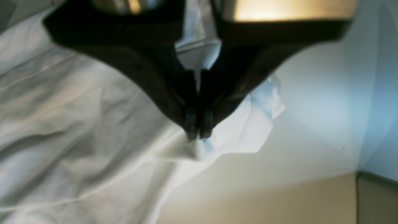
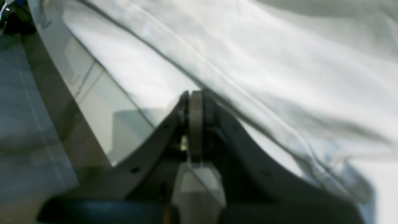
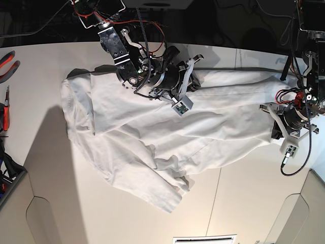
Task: Layout the t-shirt on the table in an organized manner, then fold the t-shirt properly
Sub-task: 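Pinch the shirt fabric with both grippers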
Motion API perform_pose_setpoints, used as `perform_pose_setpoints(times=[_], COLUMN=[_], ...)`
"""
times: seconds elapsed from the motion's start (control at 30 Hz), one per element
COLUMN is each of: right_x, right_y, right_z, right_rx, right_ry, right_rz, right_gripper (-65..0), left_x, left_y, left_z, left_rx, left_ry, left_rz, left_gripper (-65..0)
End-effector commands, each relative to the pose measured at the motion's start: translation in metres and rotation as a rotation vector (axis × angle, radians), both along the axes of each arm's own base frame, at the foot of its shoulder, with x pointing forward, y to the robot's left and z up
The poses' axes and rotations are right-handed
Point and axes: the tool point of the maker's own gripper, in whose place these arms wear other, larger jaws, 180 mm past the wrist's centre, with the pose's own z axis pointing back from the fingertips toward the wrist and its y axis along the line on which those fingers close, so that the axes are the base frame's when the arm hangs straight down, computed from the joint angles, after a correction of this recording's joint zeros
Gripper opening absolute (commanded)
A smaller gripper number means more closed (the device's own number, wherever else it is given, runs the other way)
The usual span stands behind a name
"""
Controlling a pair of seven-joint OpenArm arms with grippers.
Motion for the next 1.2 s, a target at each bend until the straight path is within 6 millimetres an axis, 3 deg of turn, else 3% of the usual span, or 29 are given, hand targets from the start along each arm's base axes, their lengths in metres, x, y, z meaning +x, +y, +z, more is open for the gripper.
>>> perform_pose_setpoints(times=[0.0,0.23,0.27,0.37,0.43,0.63,0.87,0.97,1.1,1.17], right_x=[0.009,0.009,0.009,0.009,0.009,0.009,0.009,0.009,0.009,0.009], right_y=[0.008,0.008,0.008,0.008,0.008,0.008,0.008,0.008,0.008,0.008], right_z=[0.012,0.012,0.012,0.012,0.012,0.012,0.012,0.012,0.012,0.012], right_rx=[0.036,0.037,0.036,0.036,0.037,0.036,0.037,0.037,0.037,0.037], right_ry=[-0.030,-0.031,-0.030,-0.030,-0.031,-0.030,-0.030,-0.030,-0.030,-0.030], right_rz=[-0.007,-0.006,-0.007,-0.007,-0.007,-0.007,-0.006,-0.006,-0.006,-0.006], right_gripper=[-65.0,-65.0,-65.0,-65.0,-65.0,-65.0,-65.0,-65.0,-65.0,-65.0], left_x=[0.010,0.012,0.012,0.012,0.012,0.016,0.019,0.022,0.024,0.025], left_y=[0.005,0.004,0.004,0.004,0.004,-0.001,0.015,0.020,0.020,0.020], left_z=[0.017,0.018,0.018,0.019,0.019,0.021,-0.020,-0.026,-0.023,-0.023], left_rx=[0.014,0.007,0.007,0.006,0.007,-0.014,-0.030,-0.045,-0.044,-0.044], left_ry=[-0.055,-0.074,-0.075,-0.077,-0.077,-0.114,-0.035,-0.034,-0.046,-0.046], left_rz=[0.000,-0.004,-0.003,-0.004,-0.003,-0.003,0.074,0.091,0.089,0.088], left_gripper=[-65.0,-65.0,-63.5,-49.4,-47.0,-47.8,-47.7,-47.8,-55.5,-55.6])
